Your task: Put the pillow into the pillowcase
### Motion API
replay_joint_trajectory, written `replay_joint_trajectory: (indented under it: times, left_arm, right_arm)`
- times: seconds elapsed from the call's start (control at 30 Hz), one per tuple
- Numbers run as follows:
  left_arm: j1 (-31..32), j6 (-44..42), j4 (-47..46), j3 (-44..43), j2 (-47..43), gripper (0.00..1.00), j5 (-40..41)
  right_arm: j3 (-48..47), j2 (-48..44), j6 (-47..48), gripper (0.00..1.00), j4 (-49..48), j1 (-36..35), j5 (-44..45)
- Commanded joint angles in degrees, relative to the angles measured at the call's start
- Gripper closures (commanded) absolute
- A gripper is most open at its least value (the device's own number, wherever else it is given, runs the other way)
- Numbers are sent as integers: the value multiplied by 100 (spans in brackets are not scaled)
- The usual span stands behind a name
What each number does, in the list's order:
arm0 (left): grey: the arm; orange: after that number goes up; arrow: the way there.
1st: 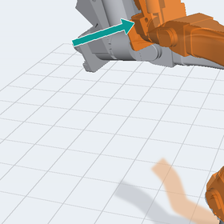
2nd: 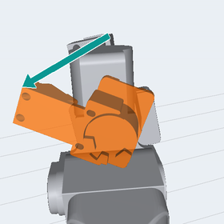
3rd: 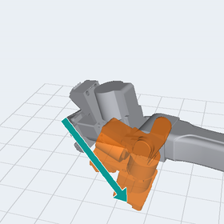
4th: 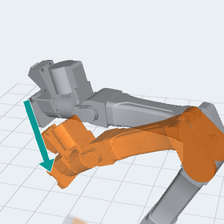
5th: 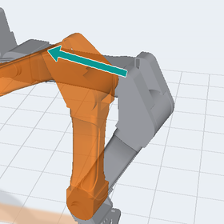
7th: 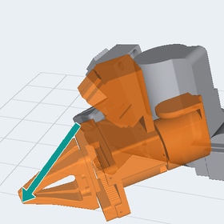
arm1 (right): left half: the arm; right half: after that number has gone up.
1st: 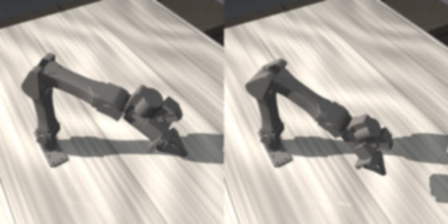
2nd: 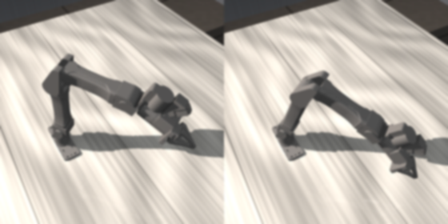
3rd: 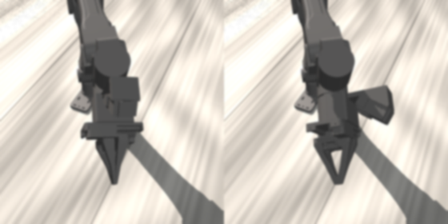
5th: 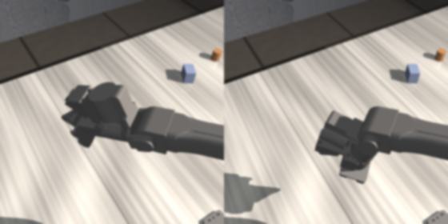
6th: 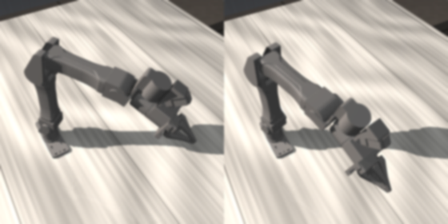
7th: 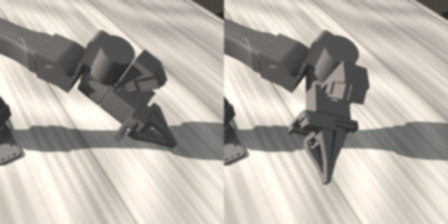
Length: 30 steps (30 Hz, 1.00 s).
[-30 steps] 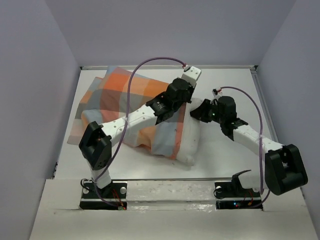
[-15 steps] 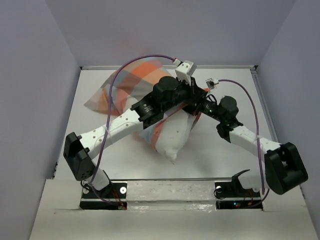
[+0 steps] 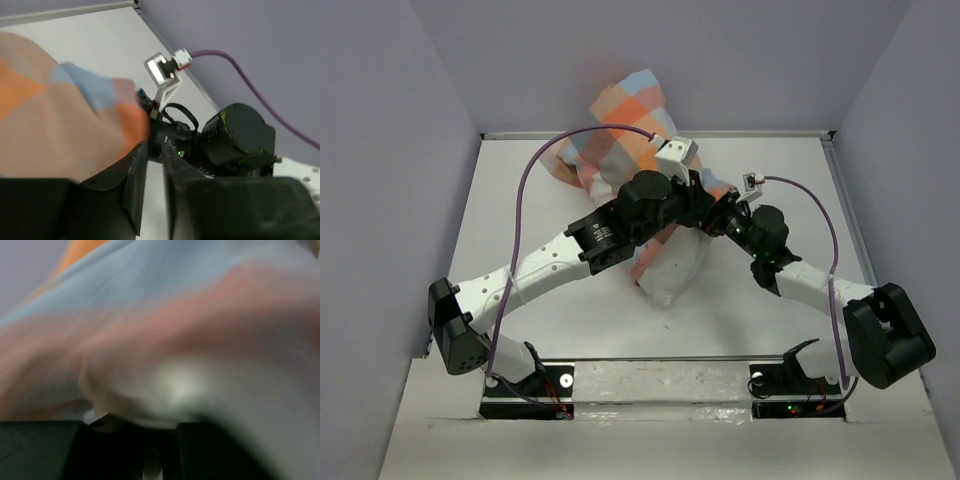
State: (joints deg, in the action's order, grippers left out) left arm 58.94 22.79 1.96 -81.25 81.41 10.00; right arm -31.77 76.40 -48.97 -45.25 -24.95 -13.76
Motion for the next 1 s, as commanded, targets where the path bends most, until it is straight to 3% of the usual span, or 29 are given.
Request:
replay_joint_trajectory:
  times: [0.0, 0.03, 0.1, 0.17, 0.23, 0.27, 0.33, 0.43, 0.53, 0.63, 0.7, 0.97]
  left_arm:
    - [382, -36, -495, -532, 128, 52, -464]
    - [390, -124, -407, -488, 191, 32, -420]
    - [425, -283, -380, -77, 78, 20, -166]
    - [548, -354, -625, 885, -516, 9, 614]
    - [584, -241, -880, 1679, -1071, 9, 1107]
    - [636, -66, -1038, 2431, -1657, 9, 1901]
    - [733, 162, -1013, 3129, -2214, 10, 2388]
    - [733, 725, -864, 4457, -3208, 16, 2997]
    - [733, 1596, -846, 5451, -3693, 19, 3061]
    - [733, 1695, -1415, 5936, -3492, 20, 2780]
    - [733, 1221, -1986, 6121, -3106, 19, 2561]
    - [391, 341, -3068, 5691, -1682, 22, 2745]
  right_arm:
    - [-777, -107, 344, 72, 1612, 96, 1086]
    - [-796, -195, 370, 68, 1764, 96, 1147]
    - [-682, -432, 423, 45, 2134, 96, 1584]
    - [-585, -784, 502, 28, 2336, 262, 1701]
    - [-655, -942, 625, 23, 2793, 350, 1727]
    - [-733, -1099, 852, 22, 3072, 411, 1806]
    - [-787, -1372, 1090, 23, 3355, 412, 1877]
    - [-664, -1724, 1249, 28, 3585, 412, 2079]
    - [-742, -1944, 1460, 32, 3988, 412, 2254]
    - [-769, -1919, 1557, 36, 4068, 412, 2282]
    - [-813, -1840, 1549, 40, 4104, 412, 2185]
    - [-822, -1883, 1601, 43, 4104, 412, 1974]
